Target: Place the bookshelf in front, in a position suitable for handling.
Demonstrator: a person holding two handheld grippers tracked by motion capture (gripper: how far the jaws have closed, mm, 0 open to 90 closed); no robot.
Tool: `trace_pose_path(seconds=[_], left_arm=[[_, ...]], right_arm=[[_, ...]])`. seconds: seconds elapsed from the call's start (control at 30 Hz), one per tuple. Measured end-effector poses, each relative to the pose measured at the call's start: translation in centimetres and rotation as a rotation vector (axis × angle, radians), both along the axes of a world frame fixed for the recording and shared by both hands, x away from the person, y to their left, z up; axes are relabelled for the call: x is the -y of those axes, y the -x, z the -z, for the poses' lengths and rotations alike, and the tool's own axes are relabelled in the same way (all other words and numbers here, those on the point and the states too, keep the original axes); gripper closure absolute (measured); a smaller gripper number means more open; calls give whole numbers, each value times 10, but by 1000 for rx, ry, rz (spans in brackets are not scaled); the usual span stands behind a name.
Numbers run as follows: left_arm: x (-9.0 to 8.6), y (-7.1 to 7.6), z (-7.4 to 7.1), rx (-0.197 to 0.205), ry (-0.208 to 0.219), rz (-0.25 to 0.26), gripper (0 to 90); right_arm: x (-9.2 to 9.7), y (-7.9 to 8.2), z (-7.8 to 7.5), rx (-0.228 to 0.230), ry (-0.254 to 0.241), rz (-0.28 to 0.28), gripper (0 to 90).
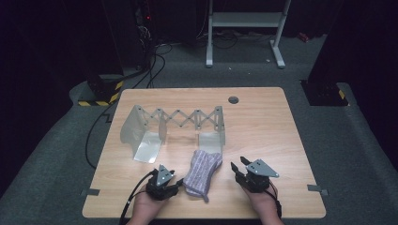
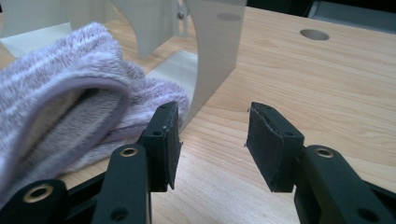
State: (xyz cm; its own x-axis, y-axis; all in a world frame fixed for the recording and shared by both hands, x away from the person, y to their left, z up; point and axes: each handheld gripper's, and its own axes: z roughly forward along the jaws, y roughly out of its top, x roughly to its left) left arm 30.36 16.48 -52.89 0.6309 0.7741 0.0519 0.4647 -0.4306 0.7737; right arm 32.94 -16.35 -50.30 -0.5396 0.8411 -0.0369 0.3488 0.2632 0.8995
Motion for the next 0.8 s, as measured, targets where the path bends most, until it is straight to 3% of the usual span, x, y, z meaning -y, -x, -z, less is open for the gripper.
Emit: trace_pose_path(seconds=[0.23, 0.37, 0.57, 0.8], left_arm=[[37, 3, -1, 14, -2, 135, 481], [41, 4, -2, 27, -2, 164, 475], [24, 2, -4, 42, 12, 128, 465], [-17, -5, -6, 59, 0, -13, 461]], right_arm=[[6, 9, -2, 11, -2, 20, 530], [9, 15, -4, 20, -4, 27, 526], [4, 18, -10, 36, -23, 9, 510], [-29, 19, -14, 40, -20, -110, 500]])
